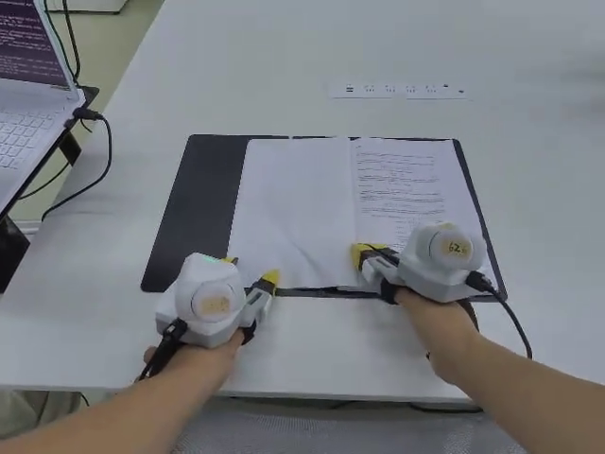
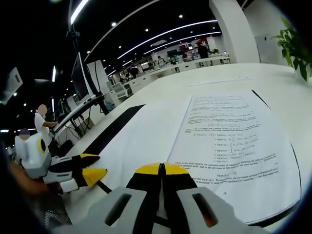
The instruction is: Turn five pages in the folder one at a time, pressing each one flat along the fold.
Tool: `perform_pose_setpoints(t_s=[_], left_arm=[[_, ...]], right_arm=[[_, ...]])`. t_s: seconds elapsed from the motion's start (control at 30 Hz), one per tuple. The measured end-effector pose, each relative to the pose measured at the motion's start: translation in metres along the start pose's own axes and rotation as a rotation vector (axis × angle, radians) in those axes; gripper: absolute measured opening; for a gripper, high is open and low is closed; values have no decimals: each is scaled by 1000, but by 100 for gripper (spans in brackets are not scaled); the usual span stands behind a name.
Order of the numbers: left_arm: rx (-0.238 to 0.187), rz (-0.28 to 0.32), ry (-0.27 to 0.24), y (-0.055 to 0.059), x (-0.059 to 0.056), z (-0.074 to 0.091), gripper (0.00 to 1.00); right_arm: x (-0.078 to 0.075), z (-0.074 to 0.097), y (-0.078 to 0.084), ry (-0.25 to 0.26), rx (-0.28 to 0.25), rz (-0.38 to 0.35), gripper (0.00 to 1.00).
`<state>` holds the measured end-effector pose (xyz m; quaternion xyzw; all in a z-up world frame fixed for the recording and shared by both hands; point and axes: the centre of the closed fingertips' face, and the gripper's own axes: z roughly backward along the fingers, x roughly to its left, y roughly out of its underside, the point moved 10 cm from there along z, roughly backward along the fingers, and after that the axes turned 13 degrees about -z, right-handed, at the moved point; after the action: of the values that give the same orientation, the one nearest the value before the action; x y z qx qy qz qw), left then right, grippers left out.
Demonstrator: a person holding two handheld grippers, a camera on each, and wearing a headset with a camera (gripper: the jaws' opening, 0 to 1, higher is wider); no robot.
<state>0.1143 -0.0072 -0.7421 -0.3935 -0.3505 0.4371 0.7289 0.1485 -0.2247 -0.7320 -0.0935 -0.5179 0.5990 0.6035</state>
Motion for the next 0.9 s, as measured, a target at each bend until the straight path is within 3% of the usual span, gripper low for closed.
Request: perform_pose_setpoints(t_s=[0.5, 0.63, 0.83, 0.9], left_arm=[[2, 0, 1, 0, 0, 1, 35], [3, 0, -1, 0, 0, 0, 35], [10, -1, -2, -1, -1, -1, 35], [12, -1, -1, -1, -1, -1, 35]], right_arm=[[6, 23, 18, -17, 59, -22, 0], [7, 29, 21, -22, 100, -26, 0], [9, 40, 21, 0, 222, -118, 0], [12, 44, 19, -19, 230, -121, 0]])
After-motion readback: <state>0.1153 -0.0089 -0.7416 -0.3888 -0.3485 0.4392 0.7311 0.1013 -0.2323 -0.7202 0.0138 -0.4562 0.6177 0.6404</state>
